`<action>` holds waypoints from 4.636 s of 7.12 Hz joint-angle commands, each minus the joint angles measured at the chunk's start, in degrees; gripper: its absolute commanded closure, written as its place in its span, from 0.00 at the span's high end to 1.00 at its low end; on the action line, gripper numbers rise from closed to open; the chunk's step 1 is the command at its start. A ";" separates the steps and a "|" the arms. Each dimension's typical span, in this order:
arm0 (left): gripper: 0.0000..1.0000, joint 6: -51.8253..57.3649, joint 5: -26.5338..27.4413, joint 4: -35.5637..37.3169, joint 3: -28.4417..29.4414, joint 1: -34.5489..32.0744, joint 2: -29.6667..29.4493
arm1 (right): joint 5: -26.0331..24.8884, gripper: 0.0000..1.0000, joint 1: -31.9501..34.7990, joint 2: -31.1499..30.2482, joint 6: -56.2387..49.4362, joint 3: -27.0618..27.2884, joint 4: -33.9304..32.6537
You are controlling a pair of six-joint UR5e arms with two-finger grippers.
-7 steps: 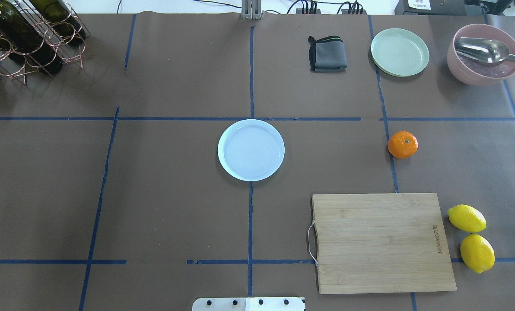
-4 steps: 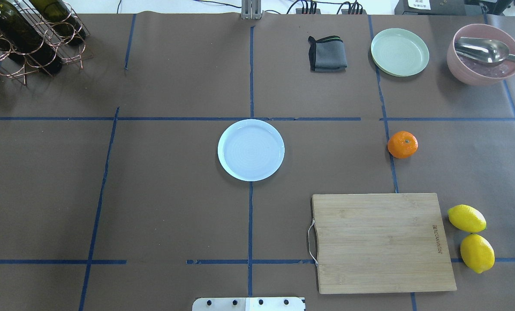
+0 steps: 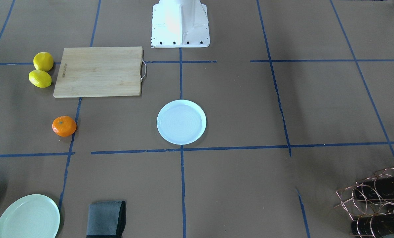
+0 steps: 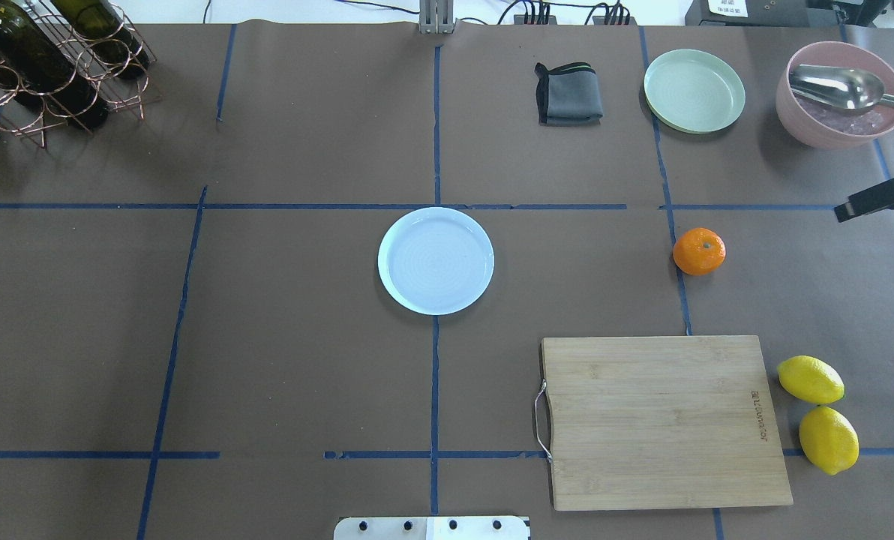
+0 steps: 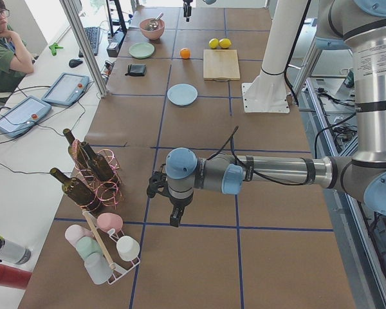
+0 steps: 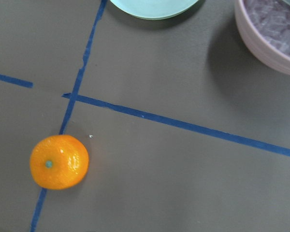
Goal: Pick orange to plate
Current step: 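Reach the right gripper down to the orange tangerine and grasp it, then carry the tangerine with the right gripper over the light blue plate, then open the right gripper to release the tangerine onto the plate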
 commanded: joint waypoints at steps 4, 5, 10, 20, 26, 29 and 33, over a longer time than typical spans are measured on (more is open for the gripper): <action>1.00 0.24 -0.01 -0.23 -0.35 -0.09 0.16 | -17.93 1.00 -18.43 10.11 18.34 -6.32 2.84; 1.00 0.33 -0.01 -0.23 -0.36 -0.09 0.16 | -18.46 1.00 -19.31 10.11 18.34 -7.03 2.84; 1.00 0.42 -0.01 -0.23 -0.44 -0.18 0.16 | -21.46 1.00 -22.30 10.20 18.26 -9.84 2.84; 1.00 0.42 -0.10 -0.32 -0.53 -0.18 0.16 | -32.50 0.29 -36.00 54.11 45.14 -30.90 -14.21; 1.00 0.33 -0.36 -0.32 -0.71 -0.18 0.16 | -35.60 1.00 -39.62 53.97 47.44 -32.52 -14.21; 1.00 0.33 -0.36 -0.32 -0.53 -0.18 0.08 | -31.16 1.00 -35.26 53.18 46.30 -28.23 -14.48; 1.00 0.33 -0.01 -0.23 -0.53 -0.18 0.08 | -14.92 1.00 -17.97 37.51 19.23 -13.58 -20.63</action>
